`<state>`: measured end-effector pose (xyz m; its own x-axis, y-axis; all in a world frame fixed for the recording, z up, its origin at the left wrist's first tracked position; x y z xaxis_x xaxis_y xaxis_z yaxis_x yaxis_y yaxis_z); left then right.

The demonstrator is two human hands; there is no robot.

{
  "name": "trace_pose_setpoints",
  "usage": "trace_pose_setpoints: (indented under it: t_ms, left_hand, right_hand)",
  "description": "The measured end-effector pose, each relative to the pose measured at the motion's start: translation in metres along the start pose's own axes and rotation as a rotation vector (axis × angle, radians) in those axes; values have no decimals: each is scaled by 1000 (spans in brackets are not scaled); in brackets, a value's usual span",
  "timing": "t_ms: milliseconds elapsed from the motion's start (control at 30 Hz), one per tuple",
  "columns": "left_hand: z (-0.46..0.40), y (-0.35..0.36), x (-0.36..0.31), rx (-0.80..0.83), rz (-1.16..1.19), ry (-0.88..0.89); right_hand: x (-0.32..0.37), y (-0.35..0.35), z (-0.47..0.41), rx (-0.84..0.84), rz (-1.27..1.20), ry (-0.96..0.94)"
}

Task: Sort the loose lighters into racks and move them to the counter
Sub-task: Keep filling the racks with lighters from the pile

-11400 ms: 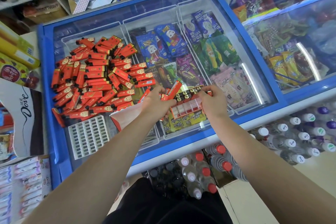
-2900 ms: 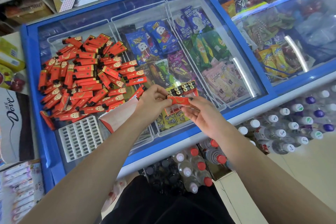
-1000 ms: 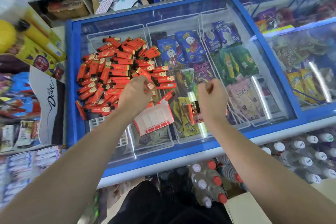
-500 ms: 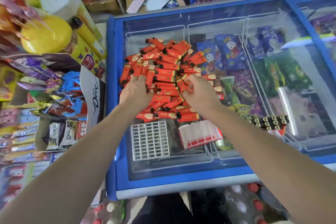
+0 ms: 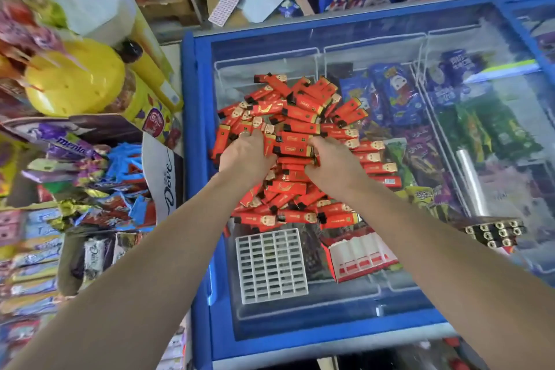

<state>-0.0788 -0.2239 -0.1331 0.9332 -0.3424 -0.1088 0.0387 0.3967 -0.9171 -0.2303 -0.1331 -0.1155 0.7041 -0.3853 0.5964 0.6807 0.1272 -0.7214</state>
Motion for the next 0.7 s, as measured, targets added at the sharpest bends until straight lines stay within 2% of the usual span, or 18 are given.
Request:
trace_pose_setpoints:
  t_ms: [167,400,533,633,700]
  left_hand:
    - [-7,3,2,29,41,-9]
    - [-13,3,6,57,82,-5]
    - [-23,-15,8,-83,112,42]
    - [-38,-29,4,-198,38,137]
    - [-53,-34,1,-215,-36,200]
  right_hand:
    - [-3,7,-6,54,94,7]
    - [1,-10,-23,-126,1,-31]
    - [10,-16,-39,-113,54,-69]
    - [22,-14,-54,-45,156,-132]
    - [27,-8,-66,12,237,-165]
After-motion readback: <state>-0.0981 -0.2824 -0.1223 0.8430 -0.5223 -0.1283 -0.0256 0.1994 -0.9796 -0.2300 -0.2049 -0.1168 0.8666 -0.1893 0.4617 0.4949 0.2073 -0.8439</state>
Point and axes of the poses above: each hand's wrist, its own z-axis away from the middle knuckle, its own y-axis out of the palm, x = y × z, the point moved 7 cm from there along -z, towards the middle knuckle, and after that the axes turned 9 degrees about -z, right-handed, at the moved point
